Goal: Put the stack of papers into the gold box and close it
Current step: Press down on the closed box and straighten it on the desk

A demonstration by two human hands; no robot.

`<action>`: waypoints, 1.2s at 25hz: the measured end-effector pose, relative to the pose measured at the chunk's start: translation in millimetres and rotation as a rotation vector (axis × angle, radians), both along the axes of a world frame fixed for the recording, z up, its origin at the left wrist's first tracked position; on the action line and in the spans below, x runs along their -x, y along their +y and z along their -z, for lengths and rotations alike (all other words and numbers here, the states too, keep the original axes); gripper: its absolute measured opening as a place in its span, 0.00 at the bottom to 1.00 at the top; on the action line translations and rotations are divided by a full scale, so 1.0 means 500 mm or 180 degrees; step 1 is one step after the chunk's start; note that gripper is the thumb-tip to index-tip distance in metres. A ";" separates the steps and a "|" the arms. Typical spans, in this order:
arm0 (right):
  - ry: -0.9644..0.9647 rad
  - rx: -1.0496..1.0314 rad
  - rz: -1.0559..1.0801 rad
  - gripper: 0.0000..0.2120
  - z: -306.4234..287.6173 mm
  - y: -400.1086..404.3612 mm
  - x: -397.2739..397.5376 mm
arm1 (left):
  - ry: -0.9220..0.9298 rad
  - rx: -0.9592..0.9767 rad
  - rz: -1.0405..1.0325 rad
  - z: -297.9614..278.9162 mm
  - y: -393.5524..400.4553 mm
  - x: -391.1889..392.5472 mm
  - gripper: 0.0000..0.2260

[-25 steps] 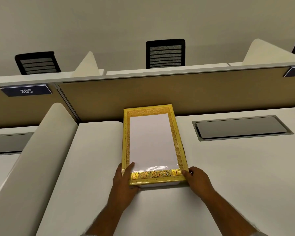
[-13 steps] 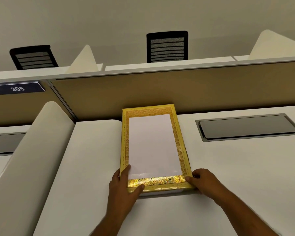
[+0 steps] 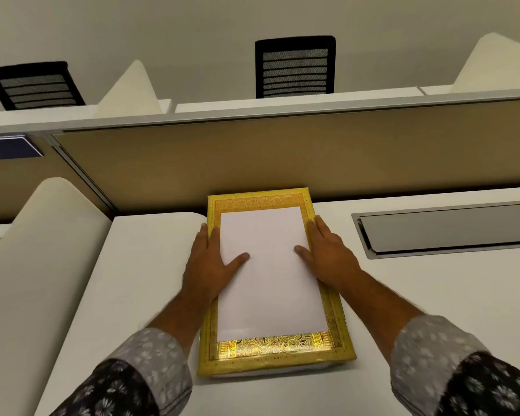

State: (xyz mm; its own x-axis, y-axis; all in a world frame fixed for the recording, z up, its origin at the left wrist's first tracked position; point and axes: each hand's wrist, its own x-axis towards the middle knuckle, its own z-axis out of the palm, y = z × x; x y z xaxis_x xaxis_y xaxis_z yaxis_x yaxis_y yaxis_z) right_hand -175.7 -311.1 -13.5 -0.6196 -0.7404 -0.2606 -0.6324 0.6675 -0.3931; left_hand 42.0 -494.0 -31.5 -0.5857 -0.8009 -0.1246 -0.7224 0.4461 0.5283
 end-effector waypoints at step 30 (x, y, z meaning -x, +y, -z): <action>-0.1160 0.0863 -0.0175 0.54 0.071 0.380 -0.202 | 0.1260 -0.0992 -0.0948 0.029 0.358 -0.307 0.40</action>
